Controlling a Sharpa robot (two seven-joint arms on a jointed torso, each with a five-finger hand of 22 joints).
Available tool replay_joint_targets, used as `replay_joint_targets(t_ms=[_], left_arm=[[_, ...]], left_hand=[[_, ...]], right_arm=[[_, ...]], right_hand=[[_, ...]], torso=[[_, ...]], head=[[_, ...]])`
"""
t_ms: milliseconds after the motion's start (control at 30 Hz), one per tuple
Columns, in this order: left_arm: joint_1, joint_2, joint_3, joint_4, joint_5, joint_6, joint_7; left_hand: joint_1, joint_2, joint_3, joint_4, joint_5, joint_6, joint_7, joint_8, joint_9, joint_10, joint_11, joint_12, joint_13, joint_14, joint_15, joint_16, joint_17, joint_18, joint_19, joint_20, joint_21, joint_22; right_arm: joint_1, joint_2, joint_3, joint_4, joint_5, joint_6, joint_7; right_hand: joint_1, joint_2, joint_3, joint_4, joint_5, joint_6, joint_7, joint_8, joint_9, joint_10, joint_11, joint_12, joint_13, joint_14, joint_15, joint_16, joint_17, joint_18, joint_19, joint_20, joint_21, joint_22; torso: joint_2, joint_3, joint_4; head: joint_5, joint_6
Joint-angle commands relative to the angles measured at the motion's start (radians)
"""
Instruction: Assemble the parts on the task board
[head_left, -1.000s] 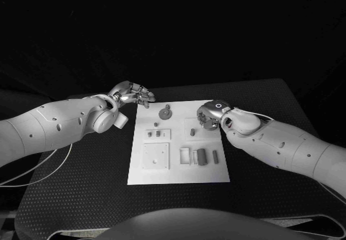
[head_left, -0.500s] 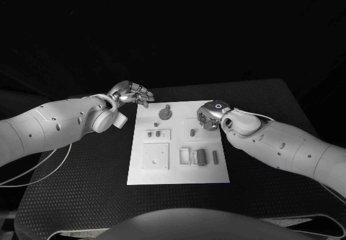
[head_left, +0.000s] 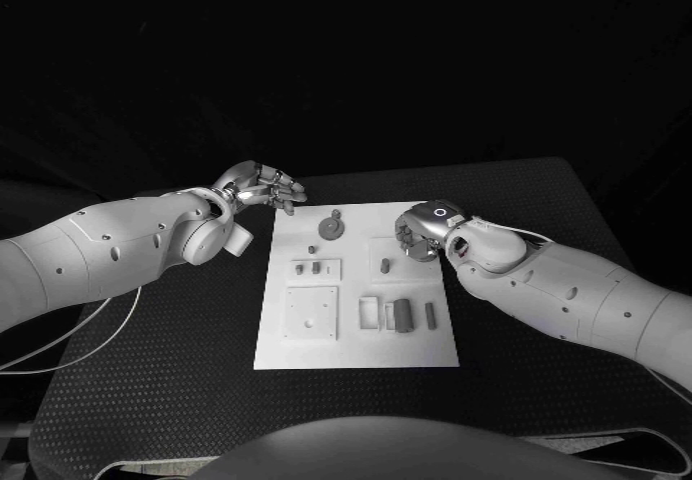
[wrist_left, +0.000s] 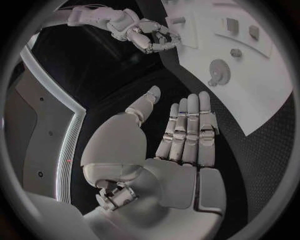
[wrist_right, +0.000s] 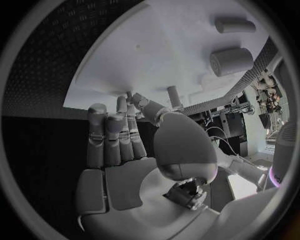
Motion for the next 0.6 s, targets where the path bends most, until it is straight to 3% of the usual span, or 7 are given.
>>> replay_joint_targets(t_ms=[33, 600], left_arm=[[0.001, 0.0, 0.001, 0.0, 0.001, 0.016, 0.005], [0.002, -0.004, 0.001, 0.001, 0.0, 0.016, 0.003]], left_hand=[[0.008, -0.001, -0.005, -0.001, -0.004, -0.005, -0.001, 0.002, -0.001, -0.004, 0.0, 0.003, -0.001, 0.006, 0.001, -0.006, 0.001, 0.017, 0.01, -0.001, -0.007, -0.001], [0.007, -0.001, -0.006, -0.001, -0.004, -0.006, -0.001, 0.002, -0.001, -0.005, 0.001, 0.003, -0.003, 0.006, 0.001, -0.008, 0.003, 0.016, 0.01, 0.0, -0.008, -0.002]], right_arm=[[0.002, -0.005, 0.002, 0.007, 0.001, -0.012, -0.005], [0.022, -0.055, 0.022, 0.083, 0.01, -0.02, -0.014]], right_hand=[[0.005, -0.001, 0.0, -0.004, -0.001, 0.013, 0.004, 0.005, 0.006, 0.144, -0.017, 0.006, 0.0, 0.001, -0.006, 0.003, 0.002, 0.063, 0.007, -0.003, 0.007, 0.019], [0.005, -0.003, 0.002, -0.004, -0.001, 0.014, 0.004, 0.005, 0.007, 0.144, -0.018, 0.006, 0.002, 0.002, -0.007, 0.002, 0.002, 0.063, 0.008, -0.004, 0.008, 0.018]], torso=[[0.0, 0.0001, -0.0003], [-0.001, 0.0011, -0.0014]], head=[[0.0, 0.0], [0.002, 0.0]])
